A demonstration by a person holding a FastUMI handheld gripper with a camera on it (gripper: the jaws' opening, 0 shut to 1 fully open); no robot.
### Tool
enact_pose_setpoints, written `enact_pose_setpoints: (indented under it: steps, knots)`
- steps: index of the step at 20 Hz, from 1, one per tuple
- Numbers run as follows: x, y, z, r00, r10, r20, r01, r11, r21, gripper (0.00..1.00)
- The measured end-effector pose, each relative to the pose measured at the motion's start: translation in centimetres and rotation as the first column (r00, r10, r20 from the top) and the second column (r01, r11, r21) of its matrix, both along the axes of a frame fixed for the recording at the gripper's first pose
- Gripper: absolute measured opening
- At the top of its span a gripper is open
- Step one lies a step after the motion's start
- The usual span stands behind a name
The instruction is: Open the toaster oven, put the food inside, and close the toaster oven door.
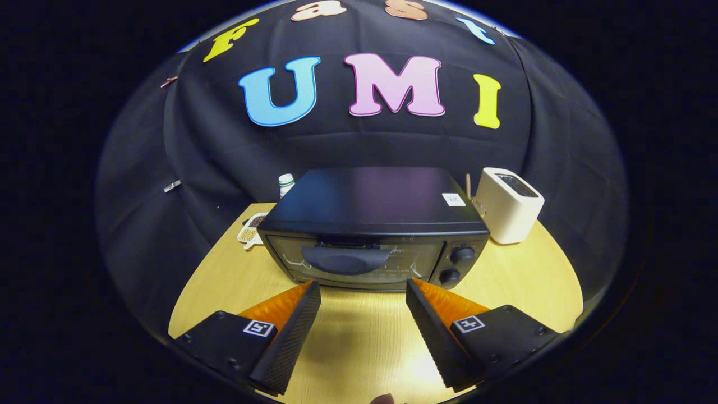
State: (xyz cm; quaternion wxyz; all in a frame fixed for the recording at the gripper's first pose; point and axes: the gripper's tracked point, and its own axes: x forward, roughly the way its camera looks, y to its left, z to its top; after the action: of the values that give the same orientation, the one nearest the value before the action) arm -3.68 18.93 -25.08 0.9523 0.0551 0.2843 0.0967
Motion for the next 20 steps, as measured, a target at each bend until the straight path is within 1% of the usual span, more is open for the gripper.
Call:
enact_pose_setpoints:
  steps: [3,6,8,9,10,12,13,14,15,16,18,20]
  knots:
    - [1.1,-1.3,4.7,0.99,-0.01,0.141,0.006,0.999,0.031,0.99]
    - [1.2,-3.1,8.1,0.98,-0.021,0.199,0.015,0.999,0.033,0.99]
    - [1.4,-4.6,10.9,0.966,-0.065,0.249,0.045,0.995,0.086,0.99]
    - [1.8,-5.4,12.8,0.95,-0.087,0.299,0.057,0.992,0.109,0.99]
    - [2.0,-6.5,15.1,0.927,-0.108,0.359,0.067,0.99,0.124,0.99]
    - [2.2,-8.7,18.8,0.87,-0.134,0.475,0.089,0.989,0.116,0.98]
    - [2.4,-9.6,19.3,0.855,-0.137,0.5,0.102,0.99,0.095,0.98]
    - [2.3,-10.2,19.4,0.856,-0.133,0.5,0.113,0.991,0.07,0.98]
    - [2.1,-10.4,18.9,0.867,-0.123,0.483,0.105,0.992,0.063,0.98]
    - [2.2,-10.4,18.8,0.869,-0.123,0.479,0.101,0.992,0.071,0.98]
    - [2.3,-11.8,19.4,0.856,-0.152,0.495,0.124,0.988,0.089,0.98]
    - [2.0,-12.8,19.3,0.854,-0.163,0.494,0.141,0.987,0.082,0.98]
